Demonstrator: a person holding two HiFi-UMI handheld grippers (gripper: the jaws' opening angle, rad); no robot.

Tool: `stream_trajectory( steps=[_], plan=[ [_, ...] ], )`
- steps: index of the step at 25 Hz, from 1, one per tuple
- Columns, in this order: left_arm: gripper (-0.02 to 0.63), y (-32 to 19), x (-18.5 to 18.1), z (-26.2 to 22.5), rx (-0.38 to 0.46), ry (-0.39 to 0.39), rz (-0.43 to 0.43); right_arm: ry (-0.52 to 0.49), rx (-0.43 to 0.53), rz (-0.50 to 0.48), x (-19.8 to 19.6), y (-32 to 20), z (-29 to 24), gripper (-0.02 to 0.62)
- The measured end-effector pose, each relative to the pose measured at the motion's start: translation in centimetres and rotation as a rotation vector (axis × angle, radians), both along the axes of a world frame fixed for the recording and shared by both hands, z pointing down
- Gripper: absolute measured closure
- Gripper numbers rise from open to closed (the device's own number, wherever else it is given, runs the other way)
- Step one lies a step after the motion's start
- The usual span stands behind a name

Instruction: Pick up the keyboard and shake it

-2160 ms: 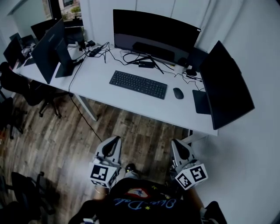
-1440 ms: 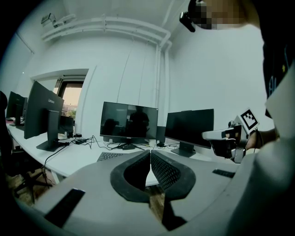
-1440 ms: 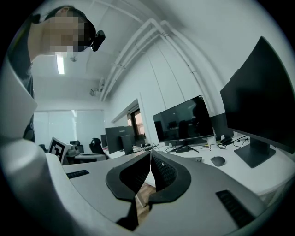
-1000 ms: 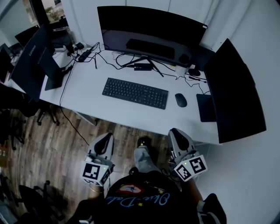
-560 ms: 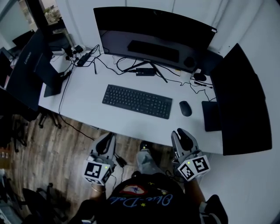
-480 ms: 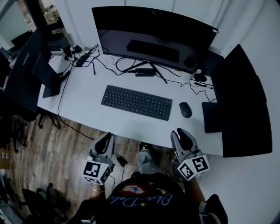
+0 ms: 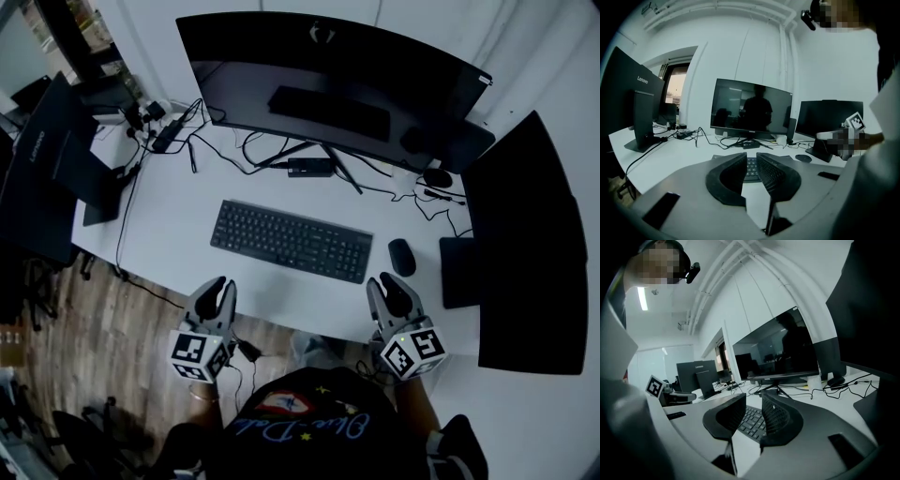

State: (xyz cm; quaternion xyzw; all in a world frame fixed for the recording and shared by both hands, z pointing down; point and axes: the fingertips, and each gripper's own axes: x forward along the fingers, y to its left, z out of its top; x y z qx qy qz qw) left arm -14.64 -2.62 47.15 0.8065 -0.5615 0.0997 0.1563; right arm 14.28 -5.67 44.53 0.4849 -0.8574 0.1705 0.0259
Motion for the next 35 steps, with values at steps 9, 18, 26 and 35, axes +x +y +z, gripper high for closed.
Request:
stream_trajectory(
  steps=[9,18,26,35],
  plan=[
    [0.503,-5.7,-3.8,3.7,-0.133,0.062,-0.074,-0.005,-0.113,0.013,1.3,-4.9,3.2,0.474],
    [0.433,-8.3,-7.8,9.2,-0.32,0.144,-0.091,-0.043,-0.251,0.056,1.6,-7.4,6.5,0.446],
    [0.411,-10.0,-9.2,13.7,-0.465,0.209,-0.052,-0.016,-0.346,0.117,0.9,-8.2,8.9,0.431],
    [0.396,-12.6,-9.8,16.0,-0.561,0.252,-0.019,-0.014,-0.398,0.179,1.3,-8.3,10.3,0.423]
  ],
)
